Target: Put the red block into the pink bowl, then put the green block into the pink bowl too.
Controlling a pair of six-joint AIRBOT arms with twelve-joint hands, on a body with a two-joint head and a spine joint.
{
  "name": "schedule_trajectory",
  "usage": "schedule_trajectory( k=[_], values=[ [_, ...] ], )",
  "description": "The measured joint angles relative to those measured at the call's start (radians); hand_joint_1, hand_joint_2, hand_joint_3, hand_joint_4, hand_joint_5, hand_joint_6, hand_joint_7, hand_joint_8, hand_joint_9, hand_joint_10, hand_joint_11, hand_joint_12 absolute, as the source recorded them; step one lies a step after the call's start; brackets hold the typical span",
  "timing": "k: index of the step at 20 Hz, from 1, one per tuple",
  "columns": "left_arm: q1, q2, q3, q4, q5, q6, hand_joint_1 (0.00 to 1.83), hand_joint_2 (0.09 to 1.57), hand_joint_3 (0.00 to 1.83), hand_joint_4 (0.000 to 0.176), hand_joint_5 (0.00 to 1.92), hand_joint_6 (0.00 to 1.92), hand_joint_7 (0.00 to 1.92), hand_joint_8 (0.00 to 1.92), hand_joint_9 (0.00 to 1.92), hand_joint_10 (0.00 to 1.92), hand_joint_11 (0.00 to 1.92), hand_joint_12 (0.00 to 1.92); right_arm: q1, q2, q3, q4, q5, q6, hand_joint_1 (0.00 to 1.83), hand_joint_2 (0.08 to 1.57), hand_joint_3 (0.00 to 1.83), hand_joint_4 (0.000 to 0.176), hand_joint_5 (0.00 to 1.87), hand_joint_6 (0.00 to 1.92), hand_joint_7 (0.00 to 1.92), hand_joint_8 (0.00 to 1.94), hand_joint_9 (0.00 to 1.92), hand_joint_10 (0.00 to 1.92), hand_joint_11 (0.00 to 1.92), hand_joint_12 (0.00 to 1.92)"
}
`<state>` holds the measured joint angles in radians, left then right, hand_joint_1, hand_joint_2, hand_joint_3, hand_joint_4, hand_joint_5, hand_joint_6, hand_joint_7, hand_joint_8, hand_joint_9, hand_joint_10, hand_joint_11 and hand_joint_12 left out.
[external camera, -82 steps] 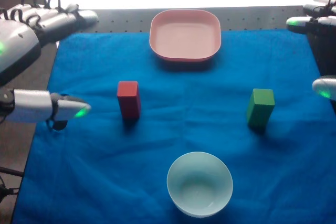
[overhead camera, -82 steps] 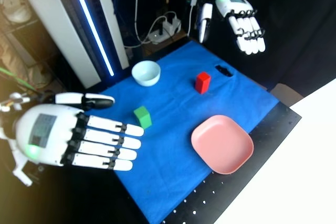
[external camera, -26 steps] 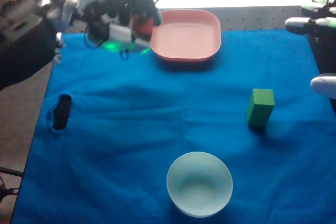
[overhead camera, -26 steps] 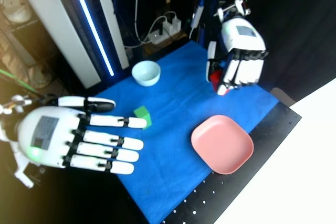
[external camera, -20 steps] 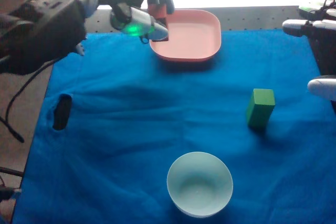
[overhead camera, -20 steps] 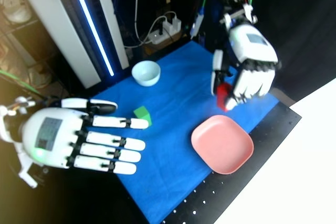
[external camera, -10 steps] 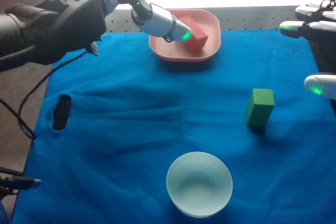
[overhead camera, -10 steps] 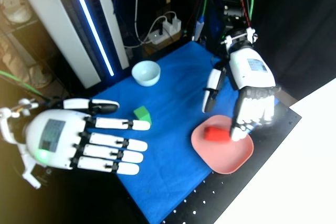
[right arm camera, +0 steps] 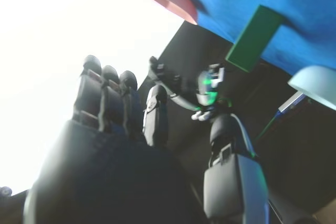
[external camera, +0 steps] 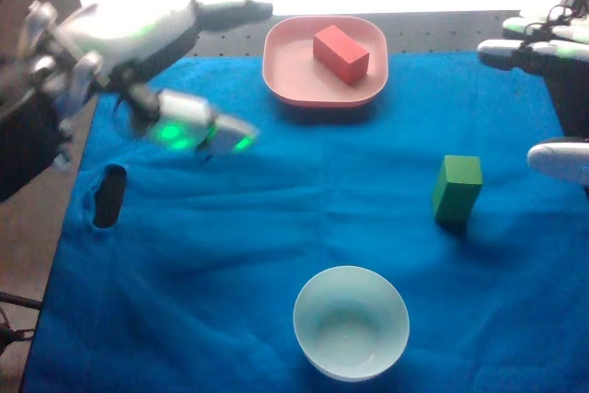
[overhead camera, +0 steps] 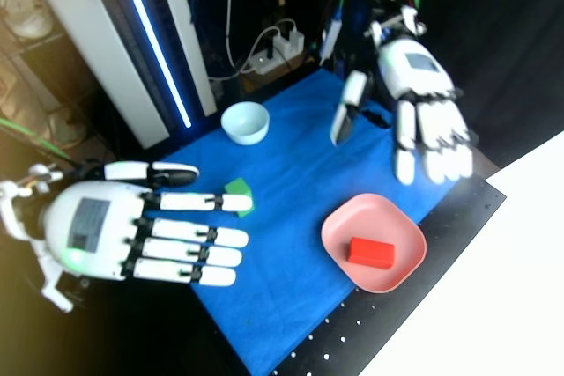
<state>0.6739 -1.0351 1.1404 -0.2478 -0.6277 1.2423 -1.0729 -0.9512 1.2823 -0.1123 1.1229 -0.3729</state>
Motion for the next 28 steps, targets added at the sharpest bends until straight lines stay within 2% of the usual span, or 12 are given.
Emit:
schedule_trajectory(
  k=[4,6,7,13,15,19,22,23,24,25,26,28],
  values=[
    [0.101,0.093,-0.095,-0.006,-0.116,0.0,0.92,0.93,0.0,0.074,0.23,0.0,0.12,0.0,0.07,0.0,0.0,0.18,0.011,0.0,0.0,-0.05,0.003,0.018,0.59,1.01,0.0,0.149,0.34,0.01,0.22,0.0,0.11,0.01,0.06,0.05],
    [0.138,0.124,-0.134,-0.006,-0.146,0.0,0.91,0.91,0.0,0.085,0.23,0.0,0.13,0.0,0.09,0.0,0.0,0.22,0.012,-0.003,0.003,-0.042,0.001,0.018,0.71,0.97,0.0,0.156,0.38,0.0,0.28,0.0,0.16,0.0,0.0,0.42],
    [0.146,0.131,-0.146,-0.005,-0.159,0.0,0.92,0.89,0.0,0.095,0.22,0.0,0.13,0.0,0.1,0.0,0.0,0.24,0.02,-0.009,0.007,-0.043,-0.005,0.019,0.76,0.97,0.0,0.127,0.41,0.0,0.31,0.0,0.19,0.01,0.0,0.55],
    [0.226,0.211,-0.225,0.008,-0.239,-0.011,0.85,0.88,0.0,0.1,0.2,0.0,0.14,0.0,0.1,0.0,0.0,0.32,0.047,-0.071,0.033,-0.078,-0.09,0.023,0.81,0.99,0.0,0.172,0.38,0.01,0.32,0.0,0.26,0.01,0.0,0.81],
    [0.254,0.224,-0.234,0.003,-0.278,-0.037,0.81,0.88,0.0,0.109,0.22,0.0,0.17,0.0,0.14,0.0,0.0,0.65,0.055,-0.082,0.041,-0.099,-0.111,0.025,0.84,0.98,0.0,0.153,0.43,0.0,0.34,0.0,0.28,0.01,0.0,0.78],
    [0.275,0.236,-0.257,-0.009,-0.347,-0.042,0.85,0.91,0.0,0.092,0.22,0.0,0.15,0.0,0.08,0.0,0.0,0.28,0.092,-0.117,0.065,-0.119,-0.16,0.026,0.92,0.96,0.0,0.093,0.55,0.01,0.49,0.01,0.47,0.03,0.13,0.97],
    [0.276,0.236,-0.257,-0.017,-0.36,-0.042,0.87,0.92,0.0,0.073,0.23,0.0,0.15,0.0,0.09,0.0,0.0,0.34,0.092,-0.14,0.074,-0.139,-0.181,0.037,0.94,1.01,0.0,0.0,0.79,0.02,0.72,0.04,0.76,0.08,0.41,1.1],
    [0.276,0.236,-0.257,-0.018,-0.362,-0.042,0.87,0.92,0.0,0.072,0.23,0.0,0.16,0.0,0.09,0.0,0.0,0.35,0.092,-0.146,0.08,-0.14,-0.183,0.044,0.94,1.05,0.0,0.0,0.86,0.02,0.79,0.07,0.81,0.13,0.45,1.26],
    [0.275,0.236,-0.257,-0.017,-0.363,-0.042,0.87,0.92,0.0,0.071,0.23,0.0,0.16,0.0,0.1,0.01,0.0,0.35,0.092,-0.153,0.092,-0.138,-0.186,0.059,1.02,1.11,0.0,0.096,0.97,0.75,0.88,0.17,0.85,0.3,0.46,1.43],
    [0.275,0.236,-0.257,-0.017,-0.364,-0.042,0.87,0.92,0.0,0.078,0.23,0.0,0.15,0.0,0.09,0.0,0.0,0.34,0.092,-0.157,0.1,-0.138,-0.187,0.066,1.14,1.06,0.0,0.0,1.12,0.69,0.81,1.37,0.89,1.53,0.85,1.82],
    [0.275,0.236,-0.257,-0.018,-0.364,-0.042,0.88,0.92,0.0,0.07,0.22,0.0,0.15,0.0,0.09,0.0,0.0,0.34,0.092,-0.163,0.109,-0.135,-0.19,0.082,1.18,1.05,0.0,0.0,1.15,0.68,0.86,1.83,1.11,1.84,1.19,1.9],
    [0.276,0.236,-0.257,-0.018,-0.364,-0.042,0.91,0.93,0.0,0.054,0.22,0.0,0.15,0.0,0.08,0.0,0.0,0.34,0.103,-0.163,0.114,-0.133,-0.193,0.085,1.18,1.05,0.0,0.0,1.12,0.73,0.82,1.94,1.18,1.92,1.33,1.92]
  ],
)
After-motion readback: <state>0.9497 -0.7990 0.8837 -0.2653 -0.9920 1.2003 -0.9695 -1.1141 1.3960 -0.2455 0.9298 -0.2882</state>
